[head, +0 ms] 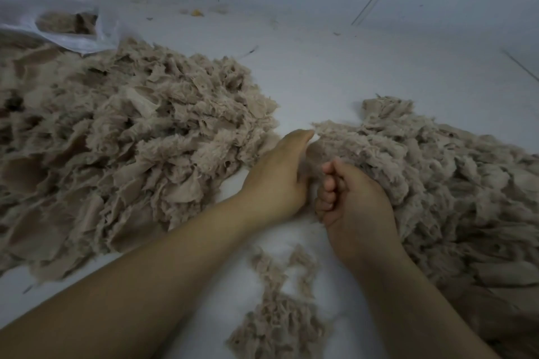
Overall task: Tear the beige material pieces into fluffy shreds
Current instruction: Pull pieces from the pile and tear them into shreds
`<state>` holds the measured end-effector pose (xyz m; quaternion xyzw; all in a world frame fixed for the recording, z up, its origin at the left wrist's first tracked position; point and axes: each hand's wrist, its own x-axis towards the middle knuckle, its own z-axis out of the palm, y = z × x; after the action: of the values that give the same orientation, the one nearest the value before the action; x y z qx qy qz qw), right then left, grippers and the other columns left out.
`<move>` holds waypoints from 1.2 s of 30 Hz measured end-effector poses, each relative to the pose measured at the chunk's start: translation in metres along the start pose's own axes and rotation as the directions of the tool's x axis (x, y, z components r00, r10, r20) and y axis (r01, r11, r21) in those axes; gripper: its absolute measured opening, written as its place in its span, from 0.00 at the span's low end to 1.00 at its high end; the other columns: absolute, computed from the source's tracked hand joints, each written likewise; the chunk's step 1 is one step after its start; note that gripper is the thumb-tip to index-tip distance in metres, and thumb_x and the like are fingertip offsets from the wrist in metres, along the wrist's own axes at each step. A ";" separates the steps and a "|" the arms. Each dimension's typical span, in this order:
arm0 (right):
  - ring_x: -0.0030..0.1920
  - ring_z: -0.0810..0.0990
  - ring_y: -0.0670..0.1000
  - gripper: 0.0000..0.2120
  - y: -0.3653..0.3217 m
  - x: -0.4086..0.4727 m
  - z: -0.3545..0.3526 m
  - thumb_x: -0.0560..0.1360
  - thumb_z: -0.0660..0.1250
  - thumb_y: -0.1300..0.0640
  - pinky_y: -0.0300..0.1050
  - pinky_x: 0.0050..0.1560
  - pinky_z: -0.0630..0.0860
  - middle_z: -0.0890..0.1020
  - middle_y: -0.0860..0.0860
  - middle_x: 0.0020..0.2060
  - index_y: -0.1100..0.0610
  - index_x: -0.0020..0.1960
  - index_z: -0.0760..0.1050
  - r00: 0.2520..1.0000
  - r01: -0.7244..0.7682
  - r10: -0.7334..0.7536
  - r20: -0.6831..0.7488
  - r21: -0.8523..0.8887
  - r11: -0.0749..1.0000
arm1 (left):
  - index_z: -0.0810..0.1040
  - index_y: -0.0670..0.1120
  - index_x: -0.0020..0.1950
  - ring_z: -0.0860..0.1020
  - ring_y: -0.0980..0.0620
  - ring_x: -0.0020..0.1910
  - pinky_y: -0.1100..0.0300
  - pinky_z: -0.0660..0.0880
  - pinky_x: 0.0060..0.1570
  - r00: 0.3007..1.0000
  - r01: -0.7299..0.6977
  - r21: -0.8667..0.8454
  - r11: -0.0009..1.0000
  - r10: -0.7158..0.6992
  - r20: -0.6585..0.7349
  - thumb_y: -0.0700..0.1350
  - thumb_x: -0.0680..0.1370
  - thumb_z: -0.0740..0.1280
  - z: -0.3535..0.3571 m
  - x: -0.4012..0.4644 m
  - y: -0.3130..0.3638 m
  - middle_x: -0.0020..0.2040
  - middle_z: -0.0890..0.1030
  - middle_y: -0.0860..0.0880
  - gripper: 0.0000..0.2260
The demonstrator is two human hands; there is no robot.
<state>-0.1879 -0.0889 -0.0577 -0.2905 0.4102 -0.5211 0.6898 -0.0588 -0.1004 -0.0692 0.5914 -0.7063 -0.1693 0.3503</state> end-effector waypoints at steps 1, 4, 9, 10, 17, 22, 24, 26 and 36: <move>0.25 0.65 0.44 0.14 -0.001 -0.001 0.000 0.82 0.61 0.57 0.34 0.24 0.63 0.71 0.49 0.26 0.59 0.40 0.76 1.000 0.000 0.000 0.006 -0.003 1.000 | 0.64 0.53 0.74 0.76 0.47 0.56 0.57 0.72 0.50 0.999 -0.029 0.030 0.999 0.027 0.047 0.40 0.76 0.64 -0.001 0.007 0.004 0.66 0.74 0.49 0.27; 0.27 0.68 0.44 0.13 -0.004 -0.003 0.001 0.83 0.60 0.57 0.34 0.26 0.66 0.74 0.49 0.28 0.59 0.42 0.77 1.000 0.018 -0.018 0.025 0.018 1.000 | 0.74 0.55 0.53 0.78 0.47 0.52 0.53 0.75 0.46 0.992 -0.020 0.152 0.988 0.000 0.127 0.43 0.75 0.61 0.001 0.020 0.014 0.50 0.80 0.53 0.10; 0.55 0.84 0.46 0.11 -0.007 -0.003 0.001 0.84 0.57 0.57 0.38 0.56 0.79 0.85 0.50 0.54 0.57 0.61 0.76 0.996 0.068 -0.075 0.042 0.154 0.986 | 0.79 0.46 0.47 0.77 0.52 0.39 0.55 0.76 0.41 0.995 0.045 -0.127 0.991 -0.056 -0.087 0.38 0.73 0.66 0.013 0.016 0.000 0.39 0.79 0.53 0.06; 0.59 0.83 0.47 0.12 -0.007 -0.003 0.001 0.85 0.57 0.57 0.40 0.59 0.79 0.83 0.51 0.57 0.56 0.65 0.73 0.997 0.064 -0.071 0.034 0.173 0.983 | 0.80 0.45 0.47 0.75 0.56 0.36 0.58 0.75 0.40 0.992 0.056 -0.181 0.982 -0.076 -0.102 0.36 0.74 0.68 0.013 0.015 -0.003 0.37 0.77 0.54 0.05; 0.59 0.80 0.47 0.17 -0.004 -0.001 0.002 0.84 0.59 0.58 0.39 0.58 0.79 0.81 0.50 0.55 0.61 0.71 0.70 0.997 0.068 -0.063 -0.035 0.168 0.983 | 0.80 0.47 0.42 0.74 0.61 0.33 0.65 0.74 0.39 0.994 0.091 -0.156 0.984 -0.099 -0.046 0.35 0.73 0.72 0.004 -0.002 -0.005 0.36 0.76 0.57 0.07; 0.57 0.80 0.46 0.18 -0.001 -0.001 0.003 0.84 0.59 0.58 0.38 0.57 0.79 0.80 0.50 0.55 0.63 0.72 0.69 0.995 0.086 -0.078 -0.069 0.129 0.988 | 0.76 0.53 0.32 0.73 0.63 0.27 0.70 0.70 0.32 0.988 0.146 -0.155 0.977 -0.151 -0.020 0.32 0.72 0.71 -0.008 -0.019 0.001 0.30 0.76 0.58 0.16; 0.58 0.80 0.46 0.19 0.000 0.001 0.002 0.84 0.59 0.58 0.39 0.58 0.78 0.80 0.52 0.58 0.63 0.72 0.69 0.992 0.098 -0.087 -0.091 0.128 0.987 | 0.76 0.53 0.31 0.72 0.63 0.27 0.67 0.71 0.32 0.979 0.192 -0.209 0.959 -0.201 -0.019 0.31 0.72 0.71 -0.010 -0.029 0.003 0.29 0.75 0.57 0.18; 0.60 0.79 0.48 0.19 0.000 0.002 0.001 0.84 0.58 0.59 0.41 0.63 0.76 0.78 0.55 0.63 0.64 0.73 0.68 0.990 0.102 -0.087 -0.112 0.134 0.986 | 0.77 0.51 0.31 0.73 0.58 0.29 0.62 0.71 0.34 0.967 0.243 -0.284 0.927 -0.255 -0.003 0.30 0.72 0.70 -0.015 -0.037 0.003 0.29 0.77 0.53 0.17; 0.63 0.78 0.54 0.14 -0.003 -0.002 0.002 0.84 0.51 0.70 0.45 0.57 0.78 0.77 0.60 0.64 0.63 0.63 0.71 0.996 0.071 -0.064 -0.054 0.123 0.990 | 0.76 0.48 0.59 0.78 0.52 0.41 0.59 0.75 0.38 0.975 0.218 -0.007 0.976 -0.217 0.052 0.47 0.74 0.72 -0.011 -0.011 0.020 0.42 0.80 0.50 0.15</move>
<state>-0.1877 -0.0875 -0.0541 -0.2473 0.3837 -0.5759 0.6782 -0.0649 -0.0827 -0.0514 0.6583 -0.6449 -0.2262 0.3155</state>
